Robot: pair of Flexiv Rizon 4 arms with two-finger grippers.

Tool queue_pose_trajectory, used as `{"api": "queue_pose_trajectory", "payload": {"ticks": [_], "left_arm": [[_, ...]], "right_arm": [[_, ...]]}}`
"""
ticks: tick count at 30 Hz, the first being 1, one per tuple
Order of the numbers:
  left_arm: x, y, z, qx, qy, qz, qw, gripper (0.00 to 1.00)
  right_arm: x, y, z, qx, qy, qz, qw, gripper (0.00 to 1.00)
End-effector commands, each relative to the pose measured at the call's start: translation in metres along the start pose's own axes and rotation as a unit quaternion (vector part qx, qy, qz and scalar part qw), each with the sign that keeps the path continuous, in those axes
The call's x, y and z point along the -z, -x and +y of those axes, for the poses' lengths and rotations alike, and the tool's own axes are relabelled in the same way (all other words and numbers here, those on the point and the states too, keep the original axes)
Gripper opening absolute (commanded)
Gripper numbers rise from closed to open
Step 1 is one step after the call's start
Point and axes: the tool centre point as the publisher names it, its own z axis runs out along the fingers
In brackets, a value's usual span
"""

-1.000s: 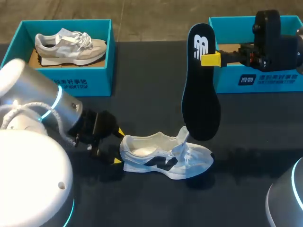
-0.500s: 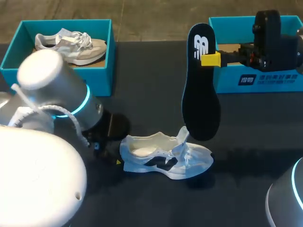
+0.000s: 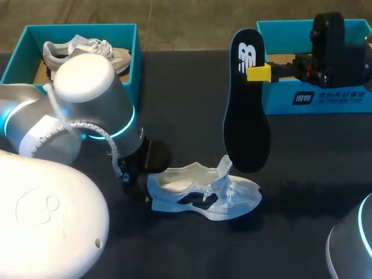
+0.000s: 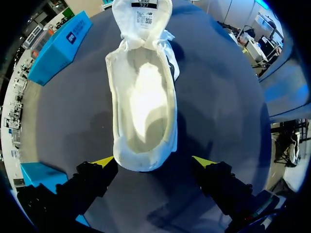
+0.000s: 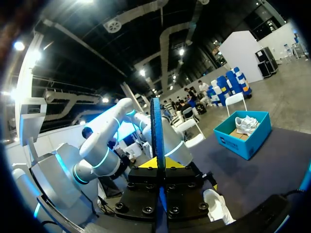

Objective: Take the shoe out of the shoebox, open the shoe tongue, remove and reinsert the insole, then place the shoe into the shoebox

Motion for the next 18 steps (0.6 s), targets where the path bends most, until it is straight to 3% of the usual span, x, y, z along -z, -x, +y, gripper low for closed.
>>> {"api": "queue_pose_trajectory", "payload": {"ticks": [1,8,18], "left_arm": [[0.011,-0.001,-0.007,0.005,-0.002,-0.007,1.000,1.00],[0.028,0.017,-0.031,0.011,-0.017,-0.023,1.000,1.00],[0.025,0.039,-0.072,-0.001,-0.037,-0.032,0.999,1.00]], "right_arm": [[-0.001,0.000,0.000,-0.001,-0.001,-0.001,1.000,0.00],[-0.001,0.000,0.000,-0.001,-0.001,-0.001,1.000,0.00],[-0.001,0.000,0.000,-0.001,-0.001,-0.001,1.000,0.00]]}}
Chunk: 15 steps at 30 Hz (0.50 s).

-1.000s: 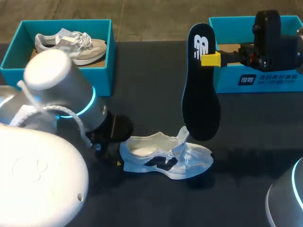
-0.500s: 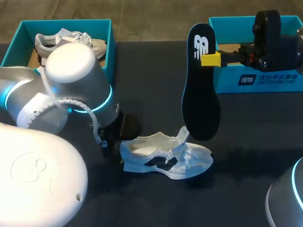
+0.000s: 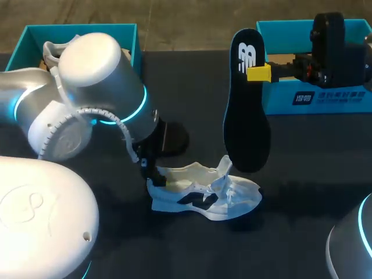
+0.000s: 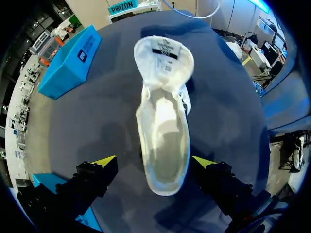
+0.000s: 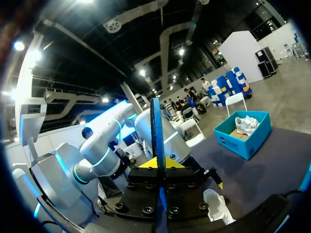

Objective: Take the shoe out of the shoebox, open the shoe tongue, remove and reinsert the insole, then place the shoe into the shoebox

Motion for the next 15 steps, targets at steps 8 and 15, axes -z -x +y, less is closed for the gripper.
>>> {"api": "queue_pose_trajectory", "payload": {"ticks": [8,15], "left_arm": [[-0.029,0.020,-0.032,-0.011,-0.003,-0.004,1.000,1.00],[-0.053,0.023,-0.037,0.002,0.008,-0.006,1.000,1.00]], "right_arm": [[-0.001,0.000,0.000,-0.001,-0.001,-0.001,1.000,0.00],[-0.001,0.000,0.000,-0.001,-0.001,-0.001,1.000,0.00]]}}
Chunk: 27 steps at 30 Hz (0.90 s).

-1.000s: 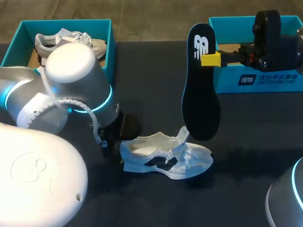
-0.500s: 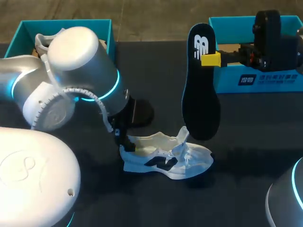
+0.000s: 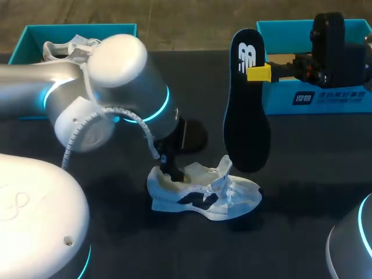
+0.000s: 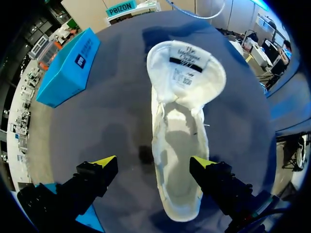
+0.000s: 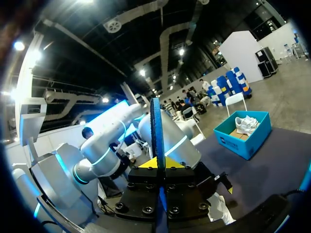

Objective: Take the shoe out of the shoebox, open the shoe tongue, remove and reinsert the insole, then place the shoe into the shoebox

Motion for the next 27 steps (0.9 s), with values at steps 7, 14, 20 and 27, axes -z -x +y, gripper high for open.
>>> {"api": "queue_pose_trajectory", "payload": {"ticks": [7,14,20,27], "left_arm": [[-0.046,0.004,-0.009,0.017,0.014,0.014,1.000,1.00],[-0.060,0.003,-0.007,0.025,0.017,0.022,0.999,0.91],[-0.066,-0.001,-0.006,0.028,0.018,0.031,0.999,0.69],[-0.072,-0.004,-0.003,0.029,0.021,0.039,0.999,0.31]], "right_arm": [[-0.001,0.000,0.000,-0.001,-0.001,-0.001,1.000,0.00],[-0.001,0.000,0.000,-0.001,-0.001,-0.001,1.000,0.00],[-0.001,0.000,0.000,-0.001,-0.001,-0.001,1.000,0.00],[-0.001,0.000,0.000,-0.001,-0.001,-0.001,1.000,0.00]]}}
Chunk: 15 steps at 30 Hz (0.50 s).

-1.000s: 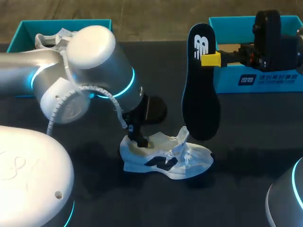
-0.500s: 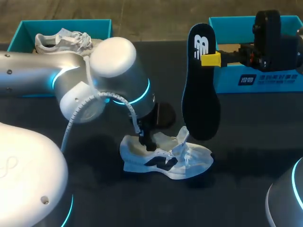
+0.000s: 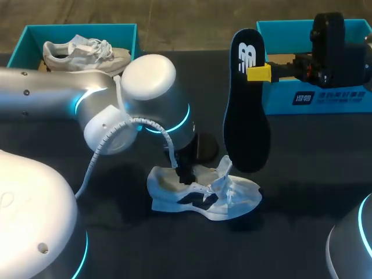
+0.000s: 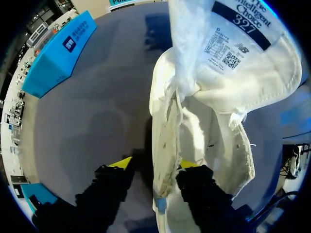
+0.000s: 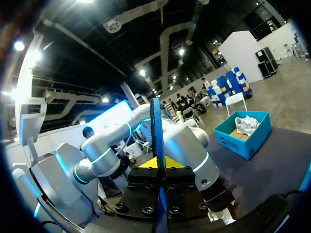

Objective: Take the shoe out of the shoebox, open the shoe tongue, remove and reinsert the insole, then place the shoe into the shoebox

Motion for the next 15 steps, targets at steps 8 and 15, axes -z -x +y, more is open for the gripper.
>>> {"api": "queue_pose_trajectory", "payload": {"ticks": [8,15], "left_arm": [[0.004,-0.003,0.005,-0.011,-0.009,0.004,1.000,0.00],[0.021,-0.007,0.005,-0.057,-0.024,0.016,0.998,0.00]], "right_arm": [[-0.001,0.000,0.000,-0.001,-0.001,-0.001,1.000,0.00],[-0.001,0.000,0.000,-0.001,-0.001,-0.001,1.000,0.00]]}}
